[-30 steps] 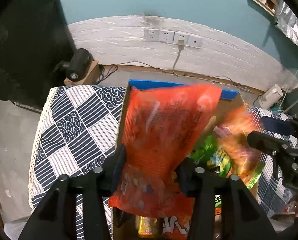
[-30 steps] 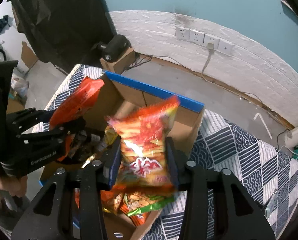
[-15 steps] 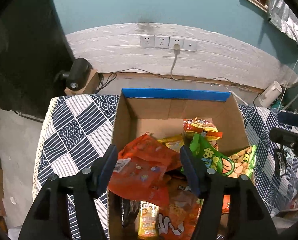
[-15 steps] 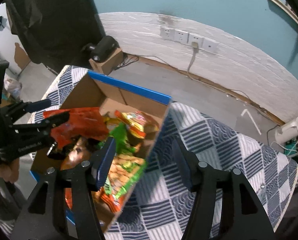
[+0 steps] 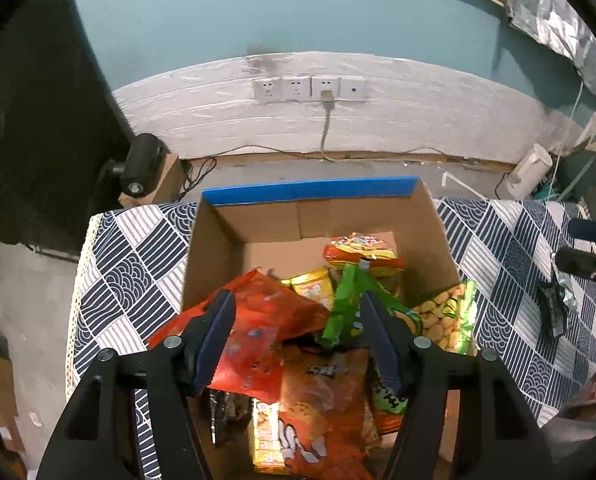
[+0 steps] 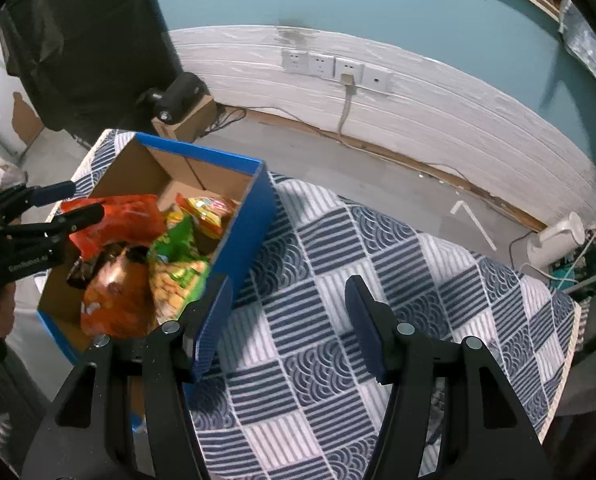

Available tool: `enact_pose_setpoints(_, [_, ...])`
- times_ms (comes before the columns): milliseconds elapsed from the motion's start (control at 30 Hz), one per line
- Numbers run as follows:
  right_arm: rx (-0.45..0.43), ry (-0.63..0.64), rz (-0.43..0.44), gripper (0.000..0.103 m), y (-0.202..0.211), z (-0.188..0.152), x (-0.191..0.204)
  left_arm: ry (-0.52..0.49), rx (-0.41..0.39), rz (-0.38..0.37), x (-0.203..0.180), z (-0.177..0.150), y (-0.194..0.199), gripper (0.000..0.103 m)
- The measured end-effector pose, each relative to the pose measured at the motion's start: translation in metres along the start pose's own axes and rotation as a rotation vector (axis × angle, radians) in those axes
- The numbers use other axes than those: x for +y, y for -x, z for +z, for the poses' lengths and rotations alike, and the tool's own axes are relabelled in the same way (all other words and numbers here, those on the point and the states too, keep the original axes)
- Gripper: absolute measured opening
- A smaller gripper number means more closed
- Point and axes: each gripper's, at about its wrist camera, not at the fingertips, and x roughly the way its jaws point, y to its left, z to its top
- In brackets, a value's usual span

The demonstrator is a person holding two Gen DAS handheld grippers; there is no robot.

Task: Organize snacks
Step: 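Move both tools back over the black packet and silver foil bar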

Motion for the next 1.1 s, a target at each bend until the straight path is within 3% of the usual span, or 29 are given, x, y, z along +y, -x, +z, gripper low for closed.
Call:
enact_pose_setpoints(367, [-0.001,-0.103,-0.025,0.060,0.012,-0.043,-0.063,-0.106,-0.003,-0.035,-0.068,0.005,0.004,0.066])
enact_pose_setpoints(833, [0.011,-0.261,-0.126,0.060,0.021,-0.106,-0.149,-0.303,0.020,-0.088,-0.172,-0.004,-0.006,0.067])
enact_pose_setpoints(1100, [0.051,-0.379,-0.129,0.061,0.008,-0.134,-0.186,-0.317,0.058,-0.139,-0.213,-0.003,-0.014,0.067])
